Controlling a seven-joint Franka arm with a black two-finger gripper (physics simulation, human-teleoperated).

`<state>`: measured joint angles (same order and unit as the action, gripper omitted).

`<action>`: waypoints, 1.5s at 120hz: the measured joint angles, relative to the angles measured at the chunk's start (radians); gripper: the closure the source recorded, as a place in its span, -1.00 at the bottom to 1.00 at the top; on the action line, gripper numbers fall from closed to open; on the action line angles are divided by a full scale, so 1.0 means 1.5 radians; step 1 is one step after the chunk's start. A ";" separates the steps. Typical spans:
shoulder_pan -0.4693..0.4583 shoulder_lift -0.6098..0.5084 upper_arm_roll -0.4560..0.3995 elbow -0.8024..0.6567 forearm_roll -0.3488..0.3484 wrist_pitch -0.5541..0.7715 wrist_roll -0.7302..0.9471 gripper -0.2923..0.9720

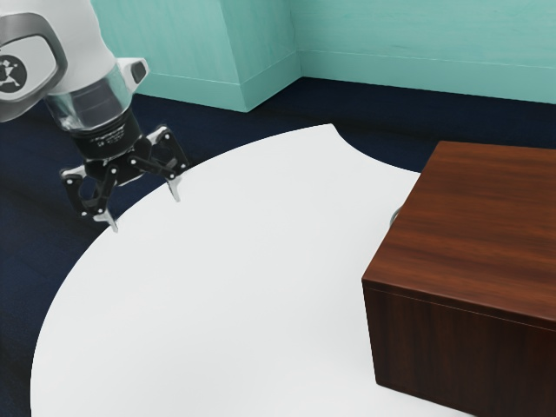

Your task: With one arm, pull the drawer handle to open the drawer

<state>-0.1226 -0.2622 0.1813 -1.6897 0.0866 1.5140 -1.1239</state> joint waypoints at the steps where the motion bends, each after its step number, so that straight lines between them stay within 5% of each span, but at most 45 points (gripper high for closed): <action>1: 0.002 0.000 0.000 -0.001 0.000 -0.002 -0.005 -0.50; 35: 0.030 -0.033 0.003 -0.056 0.013 -0.033 -0.129 -0.53; 47: -0.058 -0.011 -0.013 -0.024 0.013 -0.039 -0.162 -0.53; 61: -0.086 0.084 -0.042 0.037 -0.041 -0.009 -0.170 -0.53; 75: -0.049 0.107 -0.068 0.044 -0.079 0.043 -0.145 -0.54; 87: 0.061 0.119 -0.172 0.046 -0.094 0.071 -0.108 -0.54; 98: 0.082 0.113 -0.201 0.020 -0.100 0.102 -0.057 -0.54; 117: 0.089 0.105 -0.206 -0.019 -0.128 0.168 0.045 -0.52; 180: 0.107 0.108 -0.169 -0.099 -0.337 0.369 0.416 -0.47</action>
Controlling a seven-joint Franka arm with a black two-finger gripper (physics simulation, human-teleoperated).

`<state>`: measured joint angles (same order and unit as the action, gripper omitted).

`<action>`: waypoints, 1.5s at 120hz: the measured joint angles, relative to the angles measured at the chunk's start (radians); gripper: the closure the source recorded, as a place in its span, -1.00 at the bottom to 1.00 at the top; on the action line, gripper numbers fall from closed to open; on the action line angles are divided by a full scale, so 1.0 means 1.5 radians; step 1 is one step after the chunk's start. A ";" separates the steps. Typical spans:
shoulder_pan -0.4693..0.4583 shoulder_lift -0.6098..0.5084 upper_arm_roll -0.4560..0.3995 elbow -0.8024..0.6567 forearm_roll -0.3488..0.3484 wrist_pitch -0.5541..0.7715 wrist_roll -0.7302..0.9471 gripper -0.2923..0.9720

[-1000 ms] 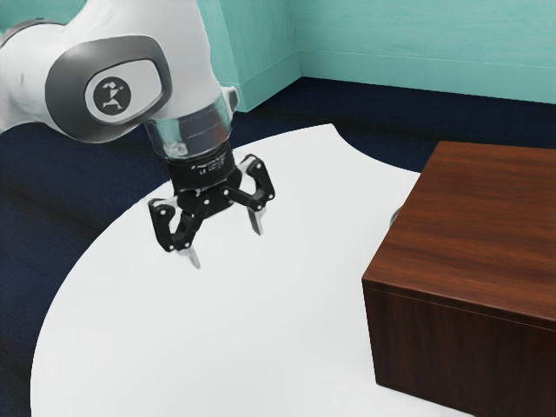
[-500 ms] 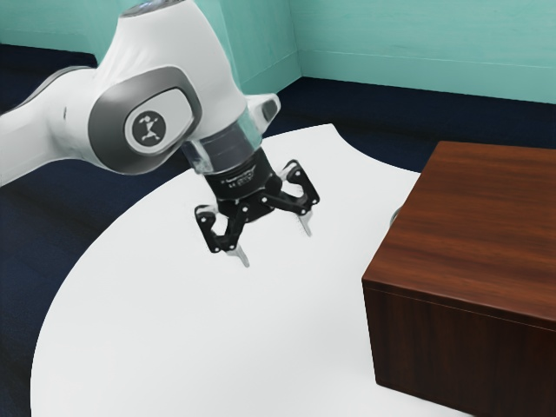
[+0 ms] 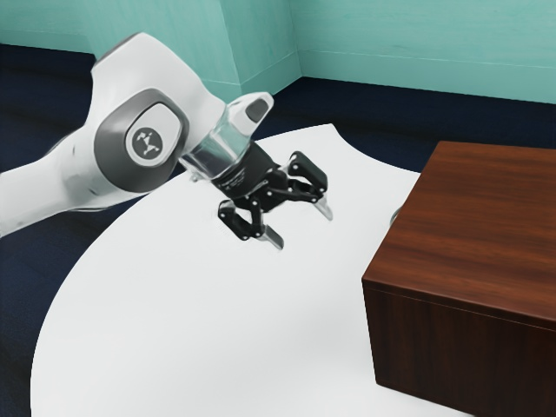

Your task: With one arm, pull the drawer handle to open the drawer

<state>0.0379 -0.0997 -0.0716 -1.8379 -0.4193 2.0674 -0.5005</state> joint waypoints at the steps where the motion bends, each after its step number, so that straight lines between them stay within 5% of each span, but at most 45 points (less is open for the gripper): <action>1: 0.000 0.000 0.000 0.000 -0.002 0.002 0.005 -0.47; 47: -0.005 0.005 -0.001 -0.030 -0.066 0.056 0.190 -0.47; 65: 0.007 0.063 -0.001 0.010 -0.079 0.062 0.244 -0.47; 180: 0.008 0.209 -0.001 0.167 -0.086 0.067 0.403 -0.48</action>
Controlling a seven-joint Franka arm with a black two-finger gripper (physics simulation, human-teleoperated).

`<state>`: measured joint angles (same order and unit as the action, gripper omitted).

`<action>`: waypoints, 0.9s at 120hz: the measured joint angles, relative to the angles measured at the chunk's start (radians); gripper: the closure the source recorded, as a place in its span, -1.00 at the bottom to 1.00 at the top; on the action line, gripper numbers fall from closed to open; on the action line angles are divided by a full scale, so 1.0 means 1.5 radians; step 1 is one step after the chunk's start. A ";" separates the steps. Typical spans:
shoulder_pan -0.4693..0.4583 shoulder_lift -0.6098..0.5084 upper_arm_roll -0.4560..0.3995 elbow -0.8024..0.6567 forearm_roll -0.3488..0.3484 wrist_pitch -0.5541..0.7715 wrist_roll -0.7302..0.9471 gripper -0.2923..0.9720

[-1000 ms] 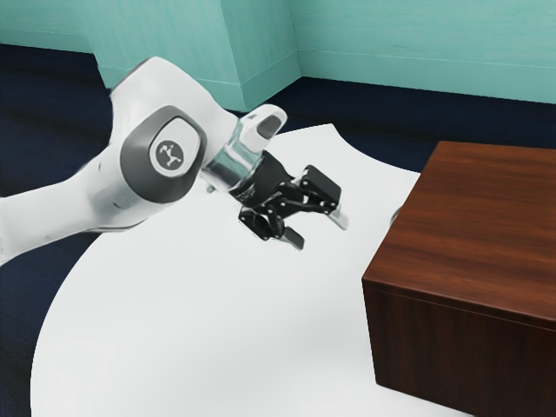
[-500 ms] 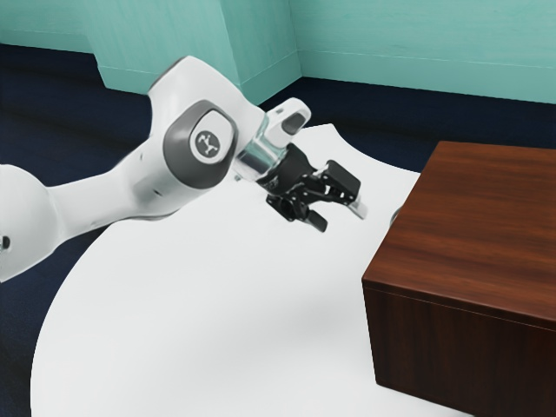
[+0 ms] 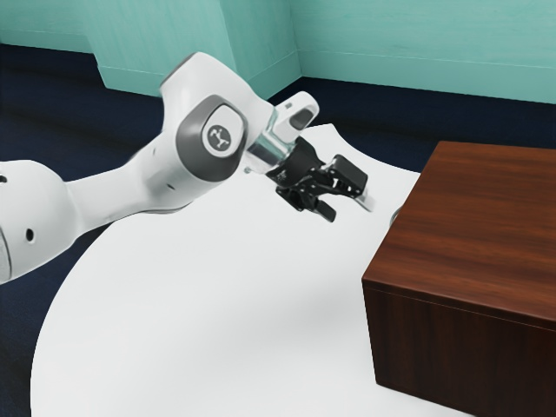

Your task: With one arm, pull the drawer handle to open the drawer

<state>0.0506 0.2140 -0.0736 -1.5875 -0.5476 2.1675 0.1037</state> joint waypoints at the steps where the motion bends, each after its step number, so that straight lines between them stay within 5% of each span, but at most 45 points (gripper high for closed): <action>1: 0.000 0.000 0.000 0.000 0.000 0.000 0.001 -0.48; 108: -0.007 0.039 -0.004 0.039 -0.038 0.000 -0.076 -0.48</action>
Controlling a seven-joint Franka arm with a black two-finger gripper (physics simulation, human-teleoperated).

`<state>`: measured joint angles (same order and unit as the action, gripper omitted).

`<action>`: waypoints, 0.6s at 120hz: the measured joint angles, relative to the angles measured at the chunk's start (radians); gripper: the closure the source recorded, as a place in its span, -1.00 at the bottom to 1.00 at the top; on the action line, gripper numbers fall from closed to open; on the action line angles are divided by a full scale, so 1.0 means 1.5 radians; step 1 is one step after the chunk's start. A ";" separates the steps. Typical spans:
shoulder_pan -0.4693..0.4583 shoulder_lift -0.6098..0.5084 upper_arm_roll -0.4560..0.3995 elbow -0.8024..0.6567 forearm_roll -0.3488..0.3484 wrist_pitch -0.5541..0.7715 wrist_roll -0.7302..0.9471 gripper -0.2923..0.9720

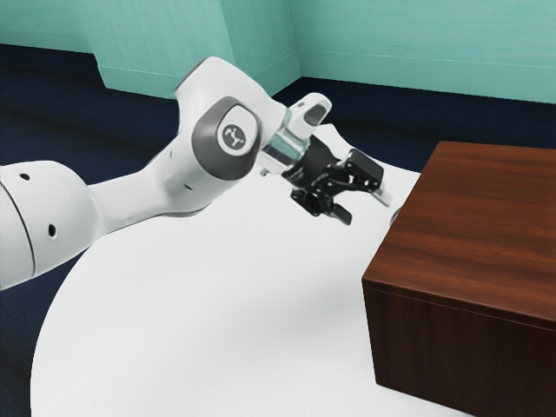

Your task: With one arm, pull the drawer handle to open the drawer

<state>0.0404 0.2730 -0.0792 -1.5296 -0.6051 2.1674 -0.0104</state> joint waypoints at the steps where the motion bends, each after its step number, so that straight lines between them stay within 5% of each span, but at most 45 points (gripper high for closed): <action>1: 0.000 0.001 0.000 0.001 0.000 0.000 0.000 -0.48; 72: -0.009 0.029 -0.001 0.024 0.000 0.000 -0.021 -0.48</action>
<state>0.0266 0.3163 -0.0813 -1.4931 -0.6056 2.1674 -0.0424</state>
